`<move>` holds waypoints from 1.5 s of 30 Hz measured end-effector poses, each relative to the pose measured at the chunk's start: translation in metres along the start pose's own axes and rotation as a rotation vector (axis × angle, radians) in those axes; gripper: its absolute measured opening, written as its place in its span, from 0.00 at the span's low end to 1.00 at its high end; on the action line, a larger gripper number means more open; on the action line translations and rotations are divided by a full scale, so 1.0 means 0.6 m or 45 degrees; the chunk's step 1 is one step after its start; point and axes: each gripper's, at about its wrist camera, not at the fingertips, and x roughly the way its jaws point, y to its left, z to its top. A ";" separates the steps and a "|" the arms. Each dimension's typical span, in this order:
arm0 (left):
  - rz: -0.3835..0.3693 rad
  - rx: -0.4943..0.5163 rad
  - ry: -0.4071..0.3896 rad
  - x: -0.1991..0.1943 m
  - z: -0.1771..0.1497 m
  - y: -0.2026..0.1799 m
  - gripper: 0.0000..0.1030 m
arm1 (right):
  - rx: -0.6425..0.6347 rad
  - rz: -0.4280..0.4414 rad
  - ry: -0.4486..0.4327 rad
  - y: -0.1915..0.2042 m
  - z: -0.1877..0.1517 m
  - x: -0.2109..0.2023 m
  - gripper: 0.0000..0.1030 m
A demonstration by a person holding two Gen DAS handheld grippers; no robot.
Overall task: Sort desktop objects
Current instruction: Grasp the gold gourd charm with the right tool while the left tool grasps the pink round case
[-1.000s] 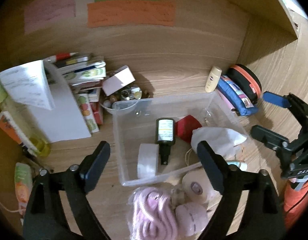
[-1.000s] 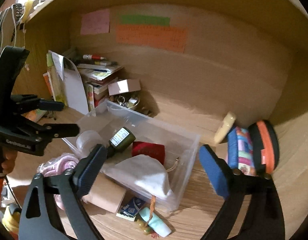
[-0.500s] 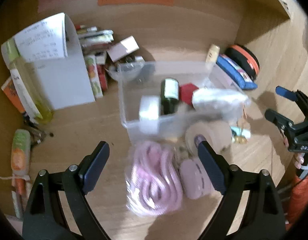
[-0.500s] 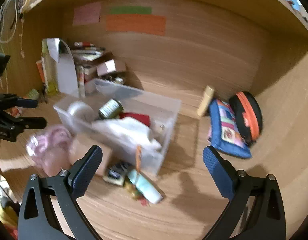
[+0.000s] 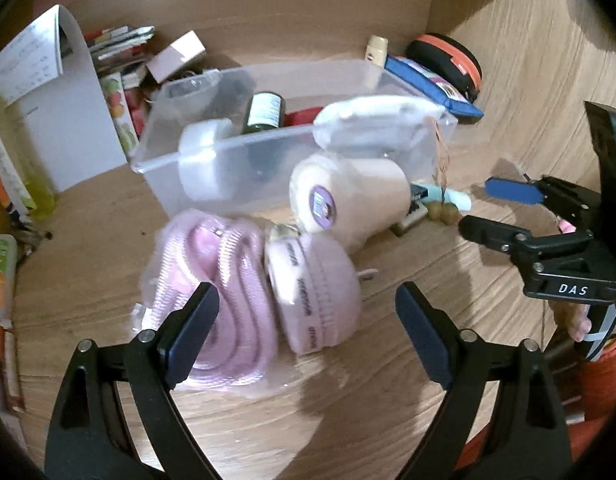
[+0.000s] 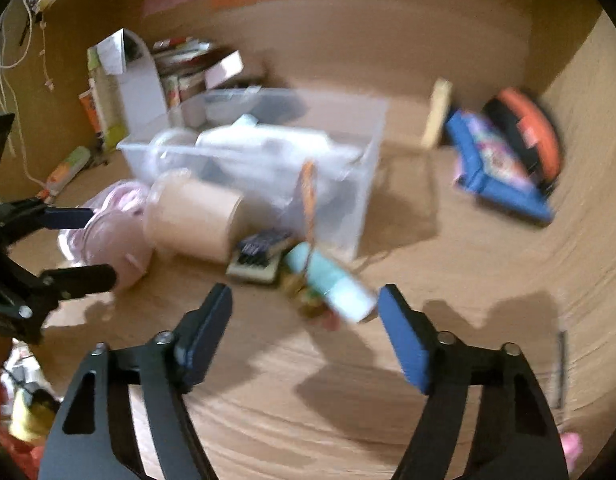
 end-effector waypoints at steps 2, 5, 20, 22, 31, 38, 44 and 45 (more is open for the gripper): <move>0.022 -0.004 -0.016 0.004 -0.001 -0.002 0.88 | 0.027 0.036 0.037 -0.002 -0.006 0.011 0.63; 0.031 0.007 -0.026 0.008 0.001 -0.004 0.88 | 0.055 0.074 0.074 -0.005 -0.009 0.023 0.61; 0.028 0.029 -0.055 0.027 0.001 -0.013 0.73 | 0.026 0.084 0.155 -0.005 0.008 0.060 0.36; 0.047 0.032 -0.066 0.026 0.000 -0.014 0.69 | 0.000 0.066 0.148 -0.001 0.009 0.064 0.32; 0.040 -0.044 -0.100 0.022 0.004 -0.004 0.61 | -0.001 0.083 0.113 -0.003 0.000 0.056 0.17; 0.062 -0.065 -0.171 -0.007 0.006 -0.008 0.61 | 0.028 0.126 0.026 -0.015 0.007 0.008 0.17; 0.006 -0.115 -0.209 -0.025 0.015 -0.005 0.61 | 0.050 0.183 -0.057 -0.017 0.029 -0.028 0.17; 0.005 -0.122 -0.216 -0.028 0.016 -0.004 0.61 | 0.047 0.182 -0.071 -0.015 0.033 -0.033 0.17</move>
